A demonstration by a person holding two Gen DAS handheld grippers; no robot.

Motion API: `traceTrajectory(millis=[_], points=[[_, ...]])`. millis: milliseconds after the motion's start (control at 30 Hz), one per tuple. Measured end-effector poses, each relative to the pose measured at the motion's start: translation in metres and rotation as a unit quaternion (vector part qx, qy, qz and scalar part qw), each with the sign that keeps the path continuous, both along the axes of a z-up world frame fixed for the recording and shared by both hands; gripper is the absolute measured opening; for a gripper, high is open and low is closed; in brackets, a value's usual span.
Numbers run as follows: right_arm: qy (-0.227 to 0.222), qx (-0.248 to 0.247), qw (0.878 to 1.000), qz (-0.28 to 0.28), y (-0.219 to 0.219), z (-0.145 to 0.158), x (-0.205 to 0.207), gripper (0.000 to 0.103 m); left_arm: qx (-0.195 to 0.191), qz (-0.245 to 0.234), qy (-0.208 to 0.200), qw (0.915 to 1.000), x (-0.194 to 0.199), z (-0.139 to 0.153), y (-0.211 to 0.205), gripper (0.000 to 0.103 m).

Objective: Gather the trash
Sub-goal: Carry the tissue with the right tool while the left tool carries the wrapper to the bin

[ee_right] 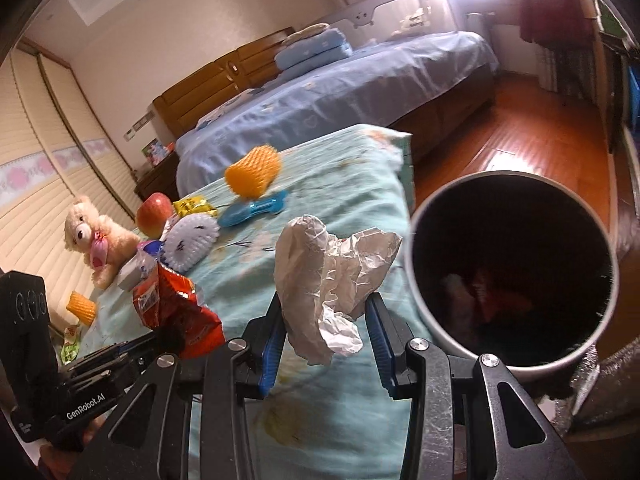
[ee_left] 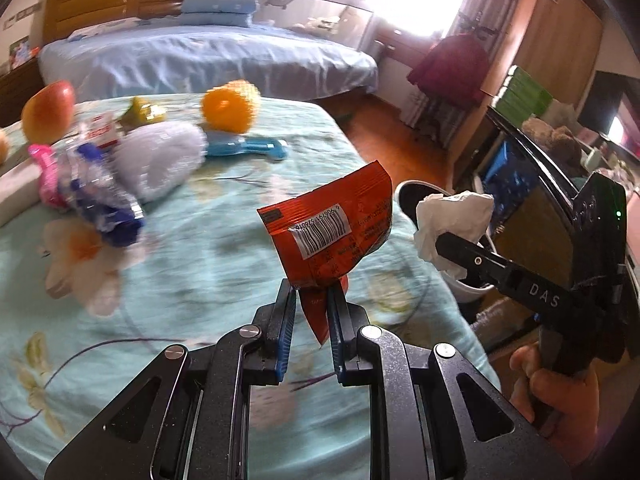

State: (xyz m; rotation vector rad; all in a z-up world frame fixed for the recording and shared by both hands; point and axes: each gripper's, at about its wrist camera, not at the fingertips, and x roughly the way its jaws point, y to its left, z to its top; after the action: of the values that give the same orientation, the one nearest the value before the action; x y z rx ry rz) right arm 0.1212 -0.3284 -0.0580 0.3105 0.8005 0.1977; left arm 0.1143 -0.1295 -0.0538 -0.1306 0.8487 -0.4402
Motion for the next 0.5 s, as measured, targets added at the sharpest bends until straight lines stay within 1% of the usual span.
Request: traceTrajectory(millis=[200,500], points=[[-0.003,-0.006,1.000,-0.027,-0.024,0.002,-0.009,0.040,0.000,-0.029,-0.003,0.9996,0.005,0.004,-0.028,0.015],[-0.003,-0.017,0.998,-0.063,-0.053,0.001,-0.015,0.040,0.005,-0.058,-0.010,0.9982,0.013,0.010,-0.063,0.015]])
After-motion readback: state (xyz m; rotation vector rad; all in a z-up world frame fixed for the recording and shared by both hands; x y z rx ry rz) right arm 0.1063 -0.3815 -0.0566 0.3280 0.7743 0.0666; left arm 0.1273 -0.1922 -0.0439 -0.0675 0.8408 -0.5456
